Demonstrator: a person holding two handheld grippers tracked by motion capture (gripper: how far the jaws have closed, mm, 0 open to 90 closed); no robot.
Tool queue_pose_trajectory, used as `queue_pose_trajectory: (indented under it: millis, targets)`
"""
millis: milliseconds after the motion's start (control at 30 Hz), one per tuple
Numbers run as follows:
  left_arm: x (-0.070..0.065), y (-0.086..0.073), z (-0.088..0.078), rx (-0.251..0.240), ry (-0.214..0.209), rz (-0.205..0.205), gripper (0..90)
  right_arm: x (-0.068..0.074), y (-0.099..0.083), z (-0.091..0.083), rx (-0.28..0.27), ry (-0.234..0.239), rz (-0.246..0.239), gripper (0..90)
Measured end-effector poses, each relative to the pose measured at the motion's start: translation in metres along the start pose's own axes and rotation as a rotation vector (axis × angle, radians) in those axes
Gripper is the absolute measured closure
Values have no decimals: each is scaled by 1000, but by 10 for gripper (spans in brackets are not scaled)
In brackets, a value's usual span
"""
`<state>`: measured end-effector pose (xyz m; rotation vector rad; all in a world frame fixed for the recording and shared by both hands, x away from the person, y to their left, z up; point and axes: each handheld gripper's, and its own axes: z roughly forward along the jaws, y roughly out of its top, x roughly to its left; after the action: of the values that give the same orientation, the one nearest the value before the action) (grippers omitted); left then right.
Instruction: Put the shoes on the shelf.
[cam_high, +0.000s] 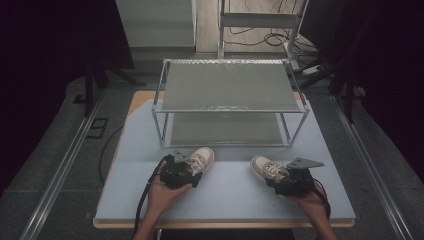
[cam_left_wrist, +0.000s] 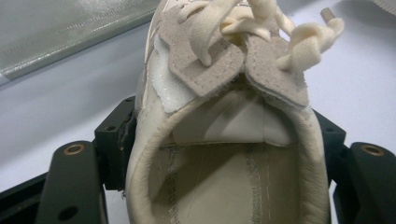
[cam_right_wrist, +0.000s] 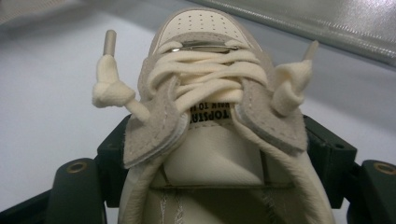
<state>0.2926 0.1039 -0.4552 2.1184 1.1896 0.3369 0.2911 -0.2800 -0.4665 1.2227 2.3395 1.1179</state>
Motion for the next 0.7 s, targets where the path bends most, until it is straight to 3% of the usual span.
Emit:
queue_pose_trajectory:
  millis: [200,700]
  targets:
    - [2,7,0,-10,-8,8,289,-1,7,-1,-14,2,-2,270]
    - [8,27,7,-18,-9,20,290,-2,46,9,-44,-1,-29,270]
